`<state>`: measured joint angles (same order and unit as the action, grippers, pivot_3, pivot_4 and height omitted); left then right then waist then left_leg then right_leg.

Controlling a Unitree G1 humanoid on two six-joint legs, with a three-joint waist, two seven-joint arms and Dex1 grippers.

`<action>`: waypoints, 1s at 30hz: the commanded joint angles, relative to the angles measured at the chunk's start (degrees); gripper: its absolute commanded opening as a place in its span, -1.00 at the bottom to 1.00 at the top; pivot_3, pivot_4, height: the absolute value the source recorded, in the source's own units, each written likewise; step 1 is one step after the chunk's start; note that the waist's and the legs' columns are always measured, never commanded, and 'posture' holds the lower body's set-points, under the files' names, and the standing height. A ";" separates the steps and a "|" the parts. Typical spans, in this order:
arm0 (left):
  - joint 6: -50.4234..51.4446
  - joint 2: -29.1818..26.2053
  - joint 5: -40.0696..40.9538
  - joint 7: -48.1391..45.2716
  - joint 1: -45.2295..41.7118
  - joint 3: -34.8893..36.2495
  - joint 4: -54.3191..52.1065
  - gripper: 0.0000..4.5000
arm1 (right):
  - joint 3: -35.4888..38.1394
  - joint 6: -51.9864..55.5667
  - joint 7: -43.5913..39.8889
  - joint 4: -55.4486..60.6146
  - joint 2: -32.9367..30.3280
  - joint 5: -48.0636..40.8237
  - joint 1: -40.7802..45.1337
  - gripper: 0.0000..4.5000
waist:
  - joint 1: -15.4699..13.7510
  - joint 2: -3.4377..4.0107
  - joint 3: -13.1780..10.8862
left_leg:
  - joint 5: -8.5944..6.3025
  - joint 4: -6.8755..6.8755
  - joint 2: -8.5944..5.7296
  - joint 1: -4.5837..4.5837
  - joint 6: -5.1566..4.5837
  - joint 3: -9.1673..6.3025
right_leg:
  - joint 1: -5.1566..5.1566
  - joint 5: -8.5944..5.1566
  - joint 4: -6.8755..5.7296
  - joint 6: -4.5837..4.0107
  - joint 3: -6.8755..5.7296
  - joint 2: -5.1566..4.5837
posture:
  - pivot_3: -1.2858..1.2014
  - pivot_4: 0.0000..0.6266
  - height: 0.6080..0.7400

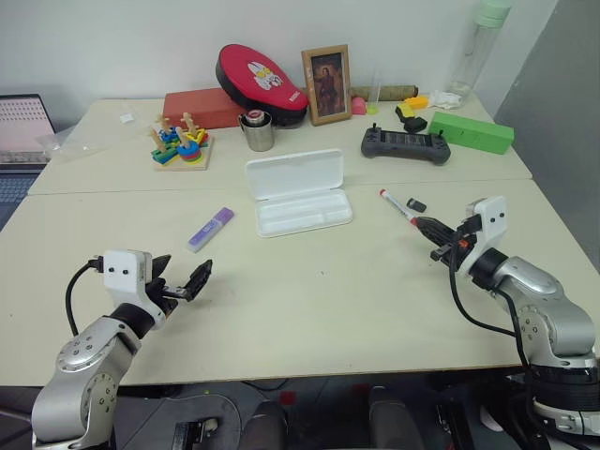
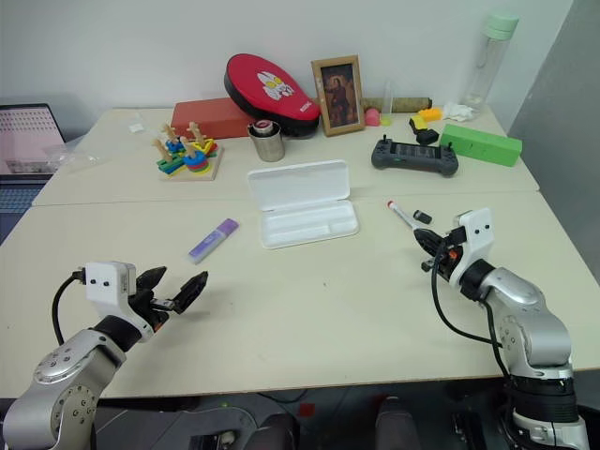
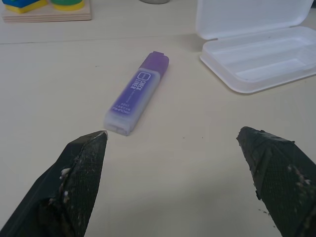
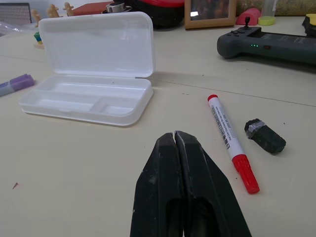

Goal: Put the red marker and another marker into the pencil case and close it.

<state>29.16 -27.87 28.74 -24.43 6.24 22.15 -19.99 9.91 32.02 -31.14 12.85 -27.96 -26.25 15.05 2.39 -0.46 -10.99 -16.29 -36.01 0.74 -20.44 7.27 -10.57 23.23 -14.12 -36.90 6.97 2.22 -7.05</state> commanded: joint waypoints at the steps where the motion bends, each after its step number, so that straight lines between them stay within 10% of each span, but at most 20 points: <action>1: -2.85 -0.39 -1.34 -0.75 1.03 0.04 -1.98 1.00 | 0.37 -0.49 -0.44 1.53 -0.17 -0.73 0.69 -0.99 | 0.00 0.00 0.00 | 0.00 0.00 0.00 0.00 0.00 0.00 | 0.00 0.00 0.00 0.00 0.00 0.00 | 0.03 -0.52 1.00; 30: 1.25 -0.46 -1.15 0.56 0.85 -0.30 -3.88 1.00 | 0.00 6.39 0.10 0.85 -1.29 -0.84 1.95 -0.99 | -0.03 0.00 0.00 | 0.00 0.00 0.00 -0.01 0.00 0.00 | 0.01 0.00 0.00 0.00 0.00 0.00 | 0.03 -0.52 1.00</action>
<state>30.65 -27.83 27.60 -24.23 7.24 21.67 -21.89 9.83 38.14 -31.11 12.63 -28.45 -26.53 16.02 2.35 -0.47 -10.99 -16.29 -36.01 0.74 -20.45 7.27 -10.56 23.24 -14.12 -36.90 6.97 2.22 -7.05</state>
